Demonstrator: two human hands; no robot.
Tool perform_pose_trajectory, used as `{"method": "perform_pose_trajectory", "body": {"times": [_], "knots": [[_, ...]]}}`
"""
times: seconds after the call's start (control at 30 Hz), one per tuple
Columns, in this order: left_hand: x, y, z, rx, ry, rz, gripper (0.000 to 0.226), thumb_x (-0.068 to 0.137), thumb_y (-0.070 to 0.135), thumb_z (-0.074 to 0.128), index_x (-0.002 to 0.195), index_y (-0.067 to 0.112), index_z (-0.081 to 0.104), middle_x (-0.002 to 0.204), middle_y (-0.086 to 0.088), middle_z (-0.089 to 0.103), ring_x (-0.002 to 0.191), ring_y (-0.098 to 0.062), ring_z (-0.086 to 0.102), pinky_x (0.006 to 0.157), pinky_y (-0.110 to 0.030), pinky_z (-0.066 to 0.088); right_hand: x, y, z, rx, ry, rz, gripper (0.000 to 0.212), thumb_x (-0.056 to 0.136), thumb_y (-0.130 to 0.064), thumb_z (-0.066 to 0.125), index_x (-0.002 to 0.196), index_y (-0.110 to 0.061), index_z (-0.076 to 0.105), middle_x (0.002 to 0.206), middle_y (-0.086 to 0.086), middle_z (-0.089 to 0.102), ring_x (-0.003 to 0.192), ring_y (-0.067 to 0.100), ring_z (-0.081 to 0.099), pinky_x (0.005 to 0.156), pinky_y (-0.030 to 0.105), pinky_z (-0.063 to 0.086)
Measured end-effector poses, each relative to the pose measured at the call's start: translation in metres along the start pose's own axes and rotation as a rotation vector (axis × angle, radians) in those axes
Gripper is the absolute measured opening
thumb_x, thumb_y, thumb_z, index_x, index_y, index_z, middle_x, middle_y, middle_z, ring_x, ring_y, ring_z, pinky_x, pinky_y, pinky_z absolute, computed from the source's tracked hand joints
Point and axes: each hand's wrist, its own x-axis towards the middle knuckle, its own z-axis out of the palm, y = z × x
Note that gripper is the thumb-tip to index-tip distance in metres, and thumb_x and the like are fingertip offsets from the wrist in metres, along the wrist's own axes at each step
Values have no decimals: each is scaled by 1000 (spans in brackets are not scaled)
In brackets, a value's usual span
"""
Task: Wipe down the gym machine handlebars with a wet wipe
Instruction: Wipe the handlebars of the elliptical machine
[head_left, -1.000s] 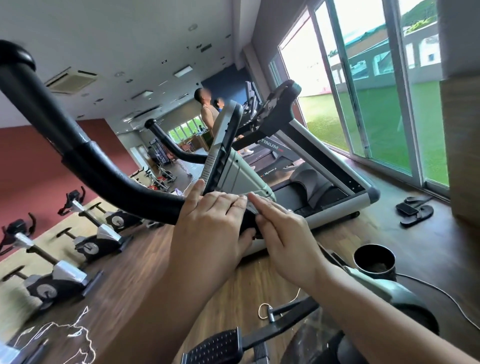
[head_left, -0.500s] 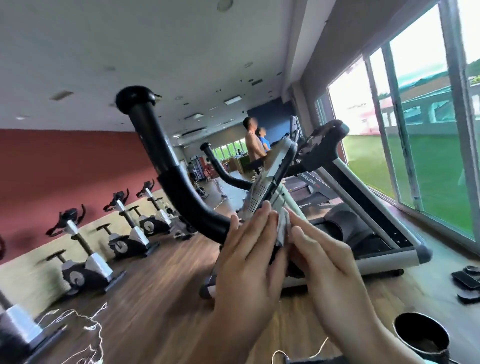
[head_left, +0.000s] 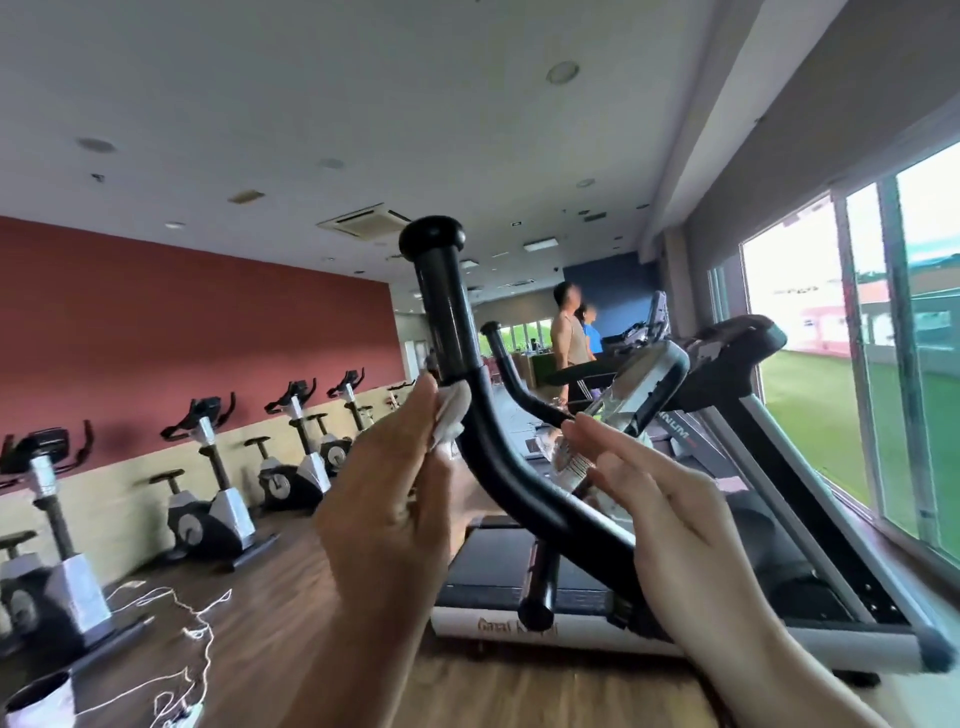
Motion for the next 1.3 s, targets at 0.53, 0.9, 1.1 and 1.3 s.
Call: {"method": "perform_pose_trajectory", "body": {"times": [0.53, 0.9, 1.1, 1.3], "knots": [[-36, -22, 21, 266, -525, -54, 69, 105, 64, 17, 167, 35, 4, 177, 8, -6, 164, -23, -5, 124, -70, 16, -4, 20, 27, -312, -53, -82, 49, 95, -44, 51, 140, -34, 66, 140, -26, 65, 134, -15, 53, 115, 16, 42], [-27, -9, 18, 310, -637, 69, 72, 110, 55, 9, 167, 10, 5, 177, -6, -7, 164, -20, -9, 131, -48, 0, -6, 21, 23, -289, -63, -61, 58, 89, -49, 44, 140, -33, 66, 140, -23, 67, 135, -10, 55, 119, 33, 44], [-37, -10, 15, 339, -599, -6, 72, 108, 60, 5, 167, 21, -6, 177, 0, -11, 164, -21, -6, 130, -54, -1, 4, 21, 11, -236, -151, -69, 49, 92, -29, 50, 138, -33, 68, 137, -24, 68, 132, -16, 55, 115, 18, 43], [-47, 15, 21, 440, -593, -105, 70, 107, 58, 6, 167, 23, -4, 176, -2, -14, 164, -24, -9, 129, -60, 1, 9, 25, -11, -186, -296, -80, 49, 93, -29, 49, 137, -37, 68, 133, -27, 70, 127, -10, 61, 105, 18, 48]]}}
